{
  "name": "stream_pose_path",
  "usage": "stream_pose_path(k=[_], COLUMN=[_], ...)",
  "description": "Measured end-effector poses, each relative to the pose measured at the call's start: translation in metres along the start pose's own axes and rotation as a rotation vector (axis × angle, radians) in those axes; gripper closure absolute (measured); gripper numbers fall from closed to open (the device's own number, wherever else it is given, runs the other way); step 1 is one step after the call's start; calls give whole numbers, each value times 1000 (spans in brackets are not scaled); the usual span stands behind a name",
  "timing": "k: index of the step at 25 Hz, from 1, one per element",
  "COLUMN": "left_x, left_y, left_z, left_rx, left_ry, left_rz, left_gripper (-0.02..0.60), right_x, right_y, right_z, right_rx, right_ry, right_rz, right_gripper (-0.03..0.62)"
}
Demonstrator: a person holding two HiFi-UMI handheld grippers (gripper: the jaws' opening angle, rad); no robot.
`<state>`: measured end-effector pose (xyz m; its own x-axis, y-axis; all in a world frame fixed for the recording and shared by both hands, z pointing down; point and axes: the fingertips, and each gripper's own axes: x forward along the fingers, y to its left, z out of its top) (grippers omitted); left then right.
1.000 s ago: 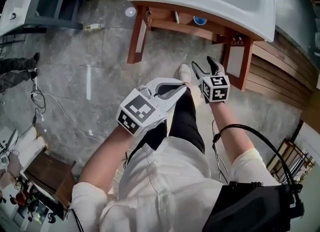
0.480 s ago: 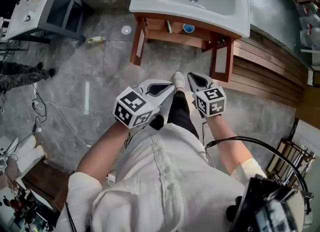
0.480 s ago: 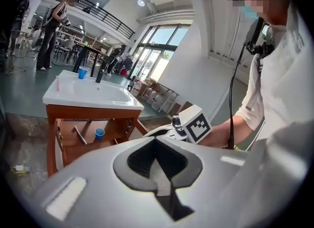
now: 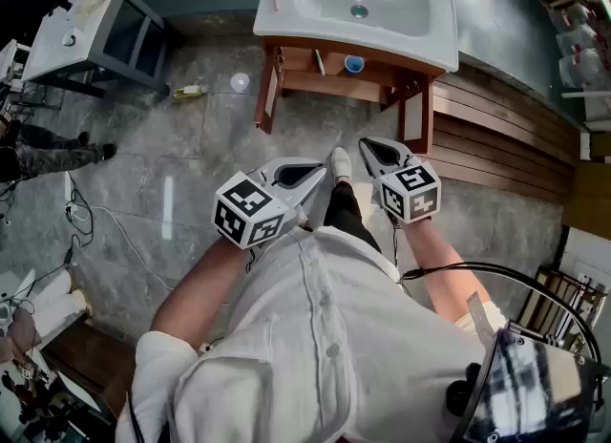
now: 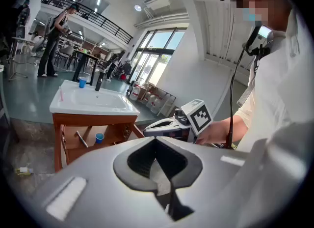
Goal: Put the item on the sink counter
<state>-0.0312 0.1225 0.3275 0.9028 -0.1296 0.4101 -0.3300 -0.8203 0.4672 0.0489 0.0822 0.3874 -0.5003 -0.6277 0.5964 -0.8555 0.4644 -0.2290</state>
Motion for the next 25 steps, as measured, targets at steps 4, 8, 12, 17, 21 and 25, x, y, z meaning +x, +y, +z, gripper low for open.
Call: stream_pose_path(k=[4,8,12,17,21,25], left_x=[-12,-21,-27,-36,-46,-51], left_y=[-6,-12,-14,-16,-14,-13], left_z=[-2,-3,-3,-8,-10,-14], left_rx=[-14,-8,-9,2,-14,-22], left_ry=[-22,-28,-45,-56,-77,-84], left_rz=[24,32,44,59,80,96], left_gripper=[575,575,577,575,575,575], right_x=[-8,-14,-17,-18,-17,-17], right_y=[12,26,37,54,64,70], right_z=[4,10,14,12,14,13], right_rx=[-17,-43,-63,-89,-106,-121], right_ry=[0,0,-10,-10,-10,-10], right_rz=[13,34,43,56,73,83], right_gripper=[589,589,589,589,589,589])
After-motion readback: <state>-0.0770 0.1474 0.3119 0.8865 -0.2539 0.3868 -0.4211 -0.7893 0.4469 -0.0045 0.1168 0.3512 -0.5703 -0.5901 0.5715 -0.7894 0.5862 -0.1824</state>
